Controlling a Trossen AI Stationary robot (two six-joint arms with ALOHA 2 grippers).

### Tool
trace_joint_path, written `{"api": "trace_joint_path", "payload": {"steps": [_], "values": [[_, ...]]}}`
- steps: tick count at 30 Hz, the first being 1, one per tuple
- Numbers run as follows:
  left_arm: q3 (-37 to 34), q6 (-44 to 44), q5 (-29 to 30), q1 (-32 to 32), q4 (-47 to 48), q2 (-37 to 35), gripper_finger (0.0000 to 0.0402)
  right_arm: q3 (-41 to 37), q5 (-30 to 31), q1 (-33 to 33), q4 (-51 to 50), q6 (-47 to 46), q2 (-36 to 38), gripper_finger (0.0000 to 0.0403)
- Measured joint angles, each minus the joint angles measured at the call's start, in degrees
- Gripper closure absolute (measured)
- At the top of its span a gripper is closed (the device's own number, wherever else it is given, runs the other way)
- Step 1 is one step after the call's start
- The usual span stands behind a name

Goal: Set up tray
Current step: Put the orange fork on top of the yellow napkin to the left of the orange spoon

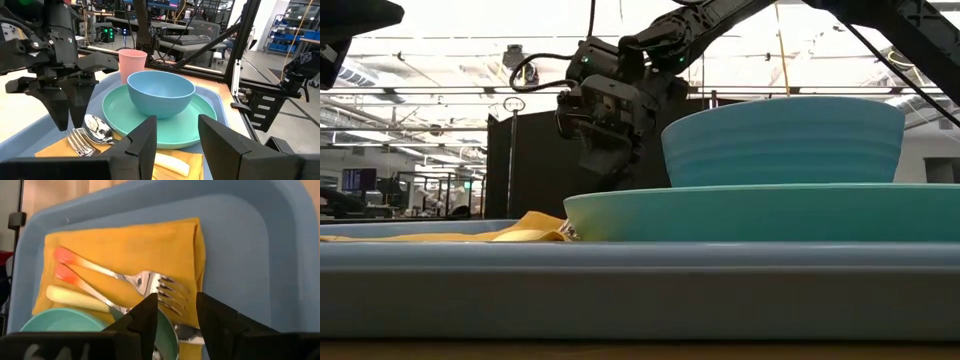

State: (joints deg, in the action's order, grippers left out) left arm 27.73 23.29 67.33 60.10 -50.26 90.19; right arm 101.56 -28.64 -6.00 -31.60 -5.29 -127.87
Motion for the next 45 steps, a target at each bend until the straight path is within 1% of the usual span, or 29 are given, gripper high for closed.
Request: {"api": "trace_joint_path", "payload": {"steps": [23, 29, 40, 45], "values": [[0.00, 0.13, -0.35, 0.00, -0.04, 0.00, 0.0254, -0.04, -0.16, 0.16, 0.95, -0.05, -1.45, 0.0279], [0.00, 1.05, -0.35, 0.00, 0.66, 0.00, 0.0254, -0.04, -2.26, 0.59, 1.93, -0.05, -1.46, 0.0318], [0.00, 1.20, -0.33, 0.00, 0.70, 0.00, 0.0254, -0.04, -1.69, 0.72, 3.14, 0.17, -1.46, 0.0396], [0.00, 1.20, -0.35, 0.00, 0.72, 0.00, 0.0254, -0.04, -1.69, 0.72, 3.83, 0.18, -1.46, 0.0400]]}}
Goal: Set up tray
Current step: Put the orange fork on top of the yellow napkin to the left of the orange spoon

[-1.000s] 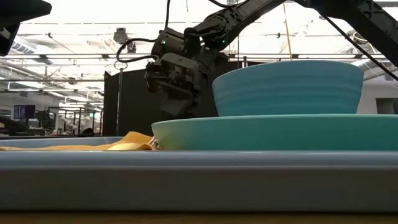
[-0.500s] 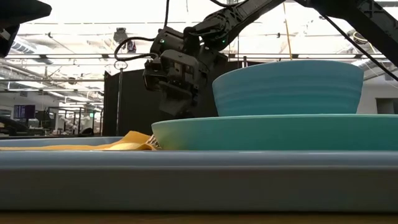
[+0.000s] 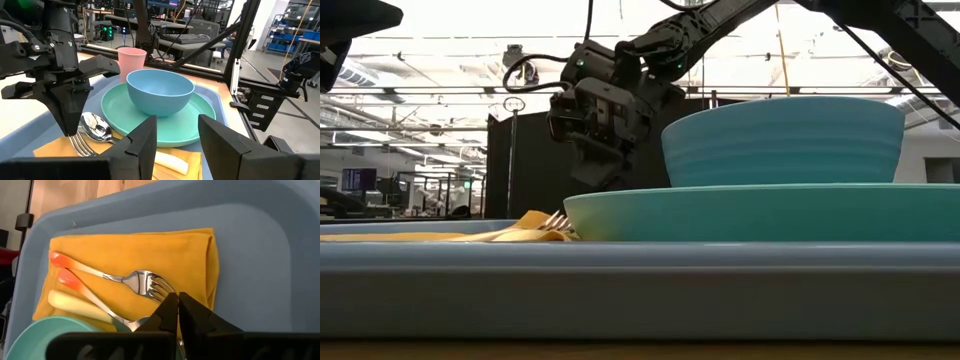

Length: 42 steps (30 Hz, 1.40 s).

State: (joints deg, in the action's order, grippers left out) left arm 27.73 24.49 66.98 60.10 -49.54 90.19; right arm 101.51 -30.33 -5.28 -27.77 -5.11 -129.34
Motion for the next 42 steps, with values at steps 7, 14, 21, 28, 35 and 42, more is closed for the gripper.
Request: {"api": "trace_joint_path", "payload": {"steps": [7, 14, 21, 28, 35, 42], "values": [[0.00, 0.00, 0.00, 0.00, 0.02, 0.00, 0.0254, 0.00, 0.00, 0.00, 2.19, 0.27, 0.00, 0.0402], [0.00, 0.00, 0.00, 0.00, 0.05, 0.00, 0.0254, 0.00, -0.07, 0.00, 3.19, 0.45, 0.00, 0.0402], [0.00, -0.02, 0.00, 0.00, 0.11, 0.00, 0.0254, 0.00, -1.29, 0.05, 3.32, 2.19, 0.00, 0.0402], [0.00, 0.07, -0.16, 0.00, 0.55, 0.00, 0.0254, 0.00, -1.31, 0.13, 5.21, 3.02, 0.00, 0.0403], [0.00, 0.13, -1.01, -0.02, 0.52, 0.00, 0.0254, 0.00, -1.22, 0.42, 5.71, 2.70, 0.00, 0.0400], [0.00, 0.26, -1.05, -0.01, 0.50, 0.00, 0.0254, 0.00, -1.07, 0.71, 6.34, 2.12, 0.00, 0.0366]]}}
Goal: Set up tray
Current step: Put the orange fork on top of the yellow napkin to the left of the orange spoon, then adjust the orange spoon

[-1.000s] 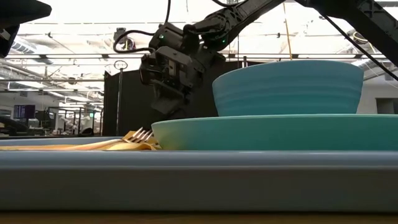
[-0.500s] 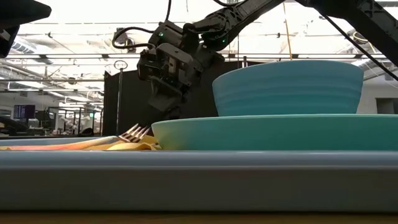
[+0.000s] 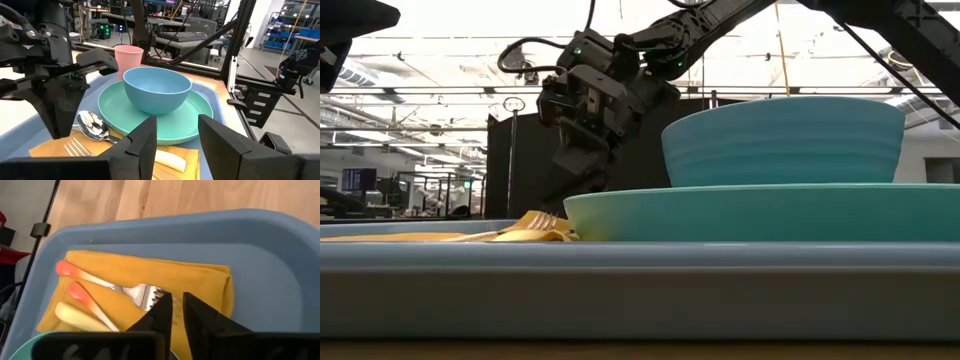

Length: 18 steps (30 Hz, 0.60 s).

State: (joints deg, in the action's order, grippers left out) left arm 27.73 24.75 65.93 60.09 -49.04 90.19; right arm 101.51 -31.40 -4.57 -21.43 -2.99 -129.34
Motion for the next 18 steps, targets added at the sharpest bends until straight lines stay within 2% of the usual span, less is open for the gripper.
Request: {"api": "trace_joint_path", "payload": {"steps": [9, 16, 18], "values": [[0.00, 0.22, -0.62, -0.01, -0.02, 0.00, 0.0254, 0.00, 1.60, -0.03, 0.14, -0.81, 0.03, 0.0335], [-0.02, 0.22, -1.20, -0.01, 0.07, 0.00, 0.0254, 0.02, 1.91, -0.30, -7.51, -2.14, 2.72, 0.0336], [-0.01, 0.20, -1.20, -0.01, 0.29, 0.02, 0.0254, 0.07, 4.06, -0.30, -9.53, -2.32, 2.87, 0.0335]]}}
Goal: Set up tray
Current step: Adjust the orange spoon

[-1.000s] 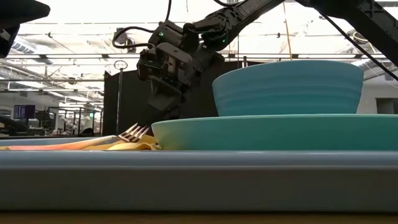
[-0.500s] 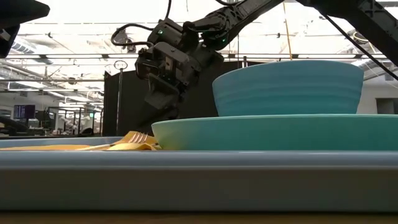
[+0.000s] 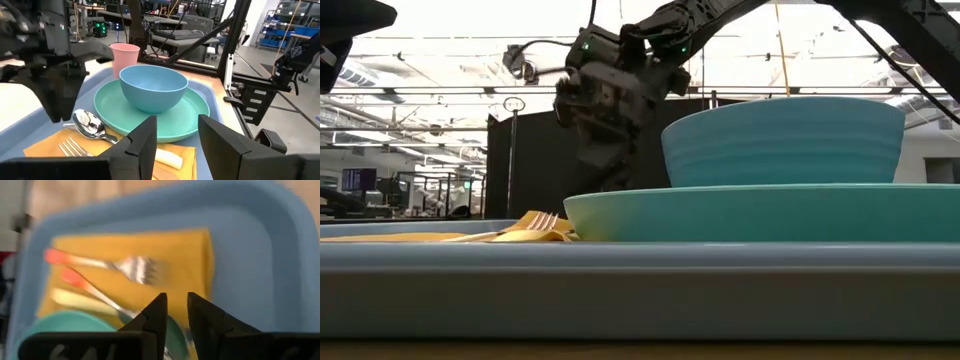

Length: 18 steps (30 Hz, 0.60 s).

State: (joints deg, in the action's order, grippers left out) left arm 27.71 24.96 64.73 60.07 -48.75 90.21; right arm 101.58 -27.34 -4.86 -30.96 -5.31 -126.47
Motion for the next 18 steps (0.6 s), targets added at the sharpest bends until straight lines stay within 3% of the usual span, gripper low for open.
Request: {"api": "trace_joint_path", "payload": {"steps": [4, 18], "values": [[-0.01, 1.13, -0.22, 0.01, 1.10, 0.00, 0.0254, -0.07, 3.42, 0.00, -3.46, -1.59, 0.10, 0.0323], [-0.01, 1.70, -0.28, 0.00, 1.10, 0.00, 0.0254, -0.07, 3.51, -0.37, -10.32, -2.73, 0.27, 0.0278]]}}
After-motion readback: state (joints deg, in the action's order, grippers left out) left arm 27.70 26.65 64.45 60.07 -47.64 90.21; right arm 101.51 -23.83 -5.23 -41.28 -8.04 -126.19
